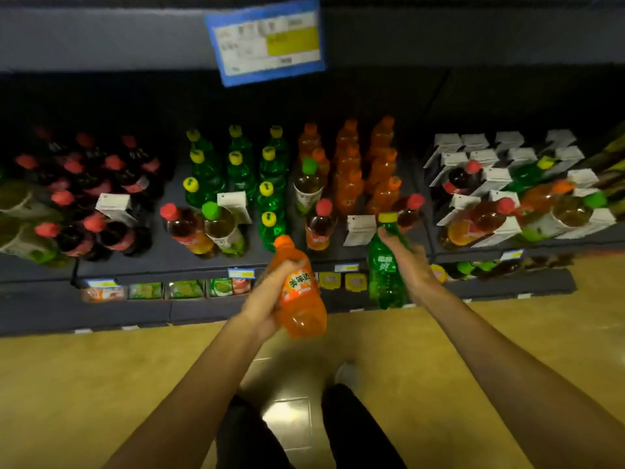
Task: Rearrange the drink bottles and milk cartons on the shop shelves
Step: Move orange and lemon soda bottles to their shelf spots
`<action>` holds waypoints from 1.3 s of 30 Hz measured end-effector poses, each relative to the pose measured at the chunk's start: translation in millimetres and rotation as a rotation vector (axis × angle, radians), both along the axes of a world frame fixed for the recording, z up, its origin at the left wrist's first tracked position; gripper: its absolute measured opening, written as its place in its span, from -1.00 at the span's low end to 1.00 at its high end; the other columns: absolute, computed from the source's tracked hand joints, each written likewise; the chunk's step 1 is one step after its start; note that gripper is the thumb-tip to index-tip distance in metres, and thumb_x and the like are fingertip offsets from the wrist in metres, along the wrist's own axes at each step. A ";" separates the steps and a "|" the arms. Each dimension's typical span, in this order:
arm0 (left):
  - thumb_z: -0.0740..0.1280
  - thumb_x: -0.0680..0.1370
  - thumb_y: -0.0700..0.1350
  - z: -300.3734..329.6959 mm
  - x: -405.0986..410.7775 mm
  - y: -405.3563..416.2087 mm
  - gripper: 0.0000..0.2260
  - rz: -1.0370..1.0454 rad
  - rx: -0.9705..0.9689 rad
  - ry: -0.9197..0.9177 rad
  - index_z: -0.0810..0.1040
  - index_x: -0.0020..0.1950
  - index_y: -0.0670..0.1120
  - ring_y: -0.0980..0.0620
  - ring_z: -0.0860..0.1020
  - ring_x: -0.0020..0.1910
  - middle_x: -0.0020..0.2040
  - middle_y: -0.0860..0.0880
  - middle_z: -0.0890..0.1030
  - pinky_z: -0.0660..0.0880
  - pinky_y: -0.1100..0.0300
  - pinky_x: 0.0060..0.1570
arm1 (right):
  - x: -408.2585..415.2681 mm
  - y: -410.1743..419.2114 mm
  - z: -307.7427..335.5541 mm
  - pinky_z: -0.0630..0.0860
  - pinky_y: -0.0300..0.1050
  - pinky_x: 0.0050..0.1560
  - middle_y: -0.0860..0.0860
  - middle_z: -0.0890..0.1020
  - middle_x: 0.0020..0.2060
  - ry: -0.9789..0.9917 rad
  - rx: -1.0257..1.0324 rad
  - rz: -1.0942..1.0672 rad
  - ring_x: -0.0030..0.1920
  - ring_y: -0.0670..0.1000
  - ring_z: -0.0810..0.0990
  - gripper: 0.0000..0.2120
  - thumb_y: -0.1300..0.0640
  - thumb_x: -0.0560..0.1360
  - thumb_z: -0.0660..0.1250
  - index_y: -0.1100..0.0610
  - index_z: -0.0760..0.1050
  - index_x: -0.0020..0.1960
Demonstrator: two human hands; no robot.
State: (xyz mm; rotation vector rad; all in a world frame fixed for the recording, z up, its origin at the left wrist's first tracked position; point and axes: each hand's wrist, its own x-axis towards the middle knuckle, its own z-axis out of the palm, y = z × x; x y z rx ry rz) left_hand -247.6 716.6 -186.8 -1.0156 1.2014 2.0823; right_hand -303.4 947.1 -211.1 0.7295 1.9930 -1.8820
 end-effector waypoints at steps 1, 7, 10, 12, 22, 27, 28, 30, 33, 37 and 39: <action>0.47 0.40 -0.03 -0.9 -0.1 9.2 -0.54 0.025 0.004 0.005 0.50 0.26 -0.06 -0.14 0.66 -0.10 0.05 -0.25 0.65 0.63 -0.01 -0.17 | -10.2 7.3 -1.1 0.47 -0.08 0.33 -0.17 0.64 -0.06 0.020 0.013 0.053 0.18 0.00 0.59 -0.81 -0.10 0.47 0.46 -0.06 0.58 0.03; 0.63 0.18 -0.01 -7.5 -8.1 37.3 -0.21 0.096 -0.116 0.033 0.42 0.36 0.02 -0.20 0.65 0.07 0.14 -0.21 0.65 0.58 -0.15 0.06 | -62.9 14.3 -9.9 0.24 -0.30 0.22 -0.28 0.47 0.05 0.098 0.201 0.364 0.31 -0.07 0.42 -0.60 -0.06 0.55 0.36 -0.12 0.39 0.35; 0.60 0.24 0.00 -5.6 -13.1 45.3 -0.37 0.113 -0.201 0.083 0.50 0.28 0.04 -0.19 0.64 0.09 0.09 -0.16 0.66 0.54 -0.21 0.16 | -81.9 6.8 -28.4 0.17 -0.09 0.44 -0.13 0.38 0.40 0.036 0.299 0.531 0.50 0.05 0.27 -0.32 -0.28 0.50 0.32 -0.08 0.24 0.54; 0.52 0.41 -0.12 -2.4 -16.8 51.2 -0.67 0.098 -0.278 0.142 0.54 0.12 0.02 -0.14 0.63 0.06 -0.01 -0.11 0.67 0.55 -0.13 0.14 | -91.3 2.2 -34.9 0.14 0.08 0.52 -0.10 0.27 0.53 0.018 0.356 0.632 0.53 0.08 0.21 -0.22 -0.40 0.44 0.29 -0.11 0.19 0.55; 0.42 0.48 -0.32 -7.2 -23.6 60.1 -0.71 -0.002 -0.450 0.282 0.49 0.08 -0.01 0.19 0.62 -0.16 -0.21 0.12 0.64 0.51 0.20 -0.09 | -101.2 -5.2 -53.4 0.41 0.07 0.30 -0.09 0.52 0.24 -0.006 0.383 0.687 0.24 0.02 0.51 -0.49 -0.51 0.29 0.31 -0.12 0.55 -0.04; 0.42 0.48 -0.36 -10.8 -24.3 61.9 -0.67 -0.059 -0.468 0.344 0.47 0.17 -0.09 0.28 0.62 -0.20 -0.26 0.21 0.66 0.52 0.28 -0.15 | -89.6 -3.9 -51.8 0.35 -0.08 0.19 -0.03 0.45 0.28 0.001 0.309 0.663 0.20 -0.01 0.46 -0.65 -0.36 0.44 0.33 -0.12 0.48 0.02; 0.42 0.47 -0.36 -10.3 -24.8 62.1 -0.66 -0.065 -0.479 0.358 0.47 0.17 -0.09 0.29 0.62 -0.19 -0.25 0.21 0.66 0.53 0.33 -0.17 | -87.0 -1.1 -52.1 0.37 -0.08 0.18 -0.02 0.46 0.28 0.007 0.303 0.650 0.19 -0.02 0.47 -0.67 -0.35 0.44 0.33 -0.10 0.48 -0.04; 0.45 0.46 -0.34 -9.8 -26.2 60.9 -0.64 -0.064 -0.488 0.380 0.47 0.16 -0.07 0.26 0.63 -0.16 -0.19 0.15 0.67 0.54 0.35 -0.15 | -80.5 5.6 -53.0 0.41 -0.05 0.19 0.01 0.49 0.26 0.013 0.283 0.629 0.17 0.00 0.51 -0.71 -0.33 0.46 0.33 -0.12 0.51 -0.10; 0.51 0.42 -0.28 -10.2 -26.1 59.8 -0.53 -0.074 -0.503 0.398 0.44 0.26 -0.08 0.10 0.64 0.01 0.03 -0.01 0.64 0.59 0.11 0.03 | -67.8 16.3 -48.4 0.40 -0.03 0.25 -0.01 0.44 0.25 0.034 0.278 0.593 0.21 0.00 0.48 -0.75 -0.31 0.48 0.32 -0.15 0.47 -0.09; 0.55 0.39 -0.24 -10.9 -26.8 62.0 -0.45 -0.090 -0.567 0.411 0.41 0.30 -0.08 0.05 0.61 0.08 0.11 -0.05 0.61 0.54 0.12 0.11 | -46.7 32.0 -31.2 0.43 0.00 0.29 -0.04 0.48 0.21 0.042 0.237 0.492 0.21 -0.01 0.50 -0.57 -0.46 0.30 0.32 -0.15 0.50 -0.07; 0.59 0.35 -0.18 -11.7 -27.1 64.5 -0.42 -0.118 -0.617 0.436 0.42 0.29 -0.10 0.06 0.61 0.08 0.11 -0.05 0.61 0.54 0.10 0.12 | -34.7 41.9 -20.7 0.41 -0.09 0.22 -0.09 0.53 0.16 0.045 0.188 0.460 0.21 -0.03 0.50 -0.66 -0.37 0.37 0.35 -0.17 0.50 -0.01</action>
